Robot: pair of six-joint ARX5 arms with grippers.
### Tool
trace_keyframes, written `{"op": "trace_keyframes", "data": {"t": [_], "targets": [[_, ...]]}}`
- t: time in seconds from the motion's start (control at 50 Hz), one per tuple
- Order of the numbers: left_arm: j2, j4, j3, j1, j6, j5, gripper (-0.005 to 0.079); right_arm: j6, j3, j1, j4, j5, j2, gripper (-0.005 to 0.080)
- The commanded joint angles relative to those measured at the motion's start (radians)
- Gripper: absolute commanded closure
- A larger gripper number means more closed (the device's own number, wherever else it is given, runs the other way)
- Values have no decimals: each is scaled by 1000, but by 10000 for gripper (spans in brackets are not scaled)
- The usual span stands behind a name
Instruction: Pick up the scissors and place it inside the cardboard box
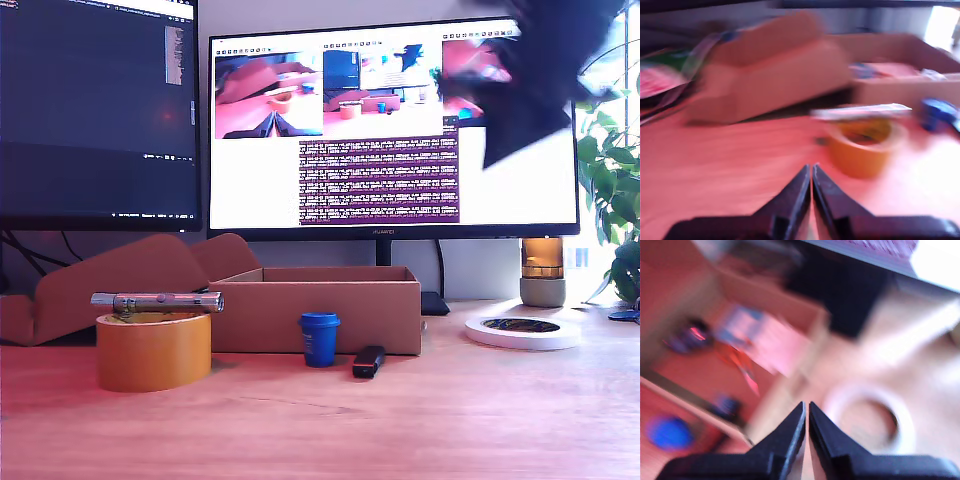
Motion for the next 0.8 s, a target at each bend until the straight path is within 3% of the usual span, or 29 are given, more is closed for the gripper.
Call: {"op": "trace_keyframes", "data": {"t": [0.0, 0.18, 0.56, 0.78], "targets": [[4, 6, -22, 24, -8, -10, 764, 4, -55, 3, 20, -14, -33, 763], [4, 14, -22, 111, -3, -2, 764, 10, -163, 0, 43, -31, -117, 763], [4, 61, -23, 250, 47, 200, 764, 107, -330, -52, 161, -27, -348, 763], [4, 66, -23, 260, 79, 160, 764, 108, -417, -136, 202, -17, -476, 763]]}}
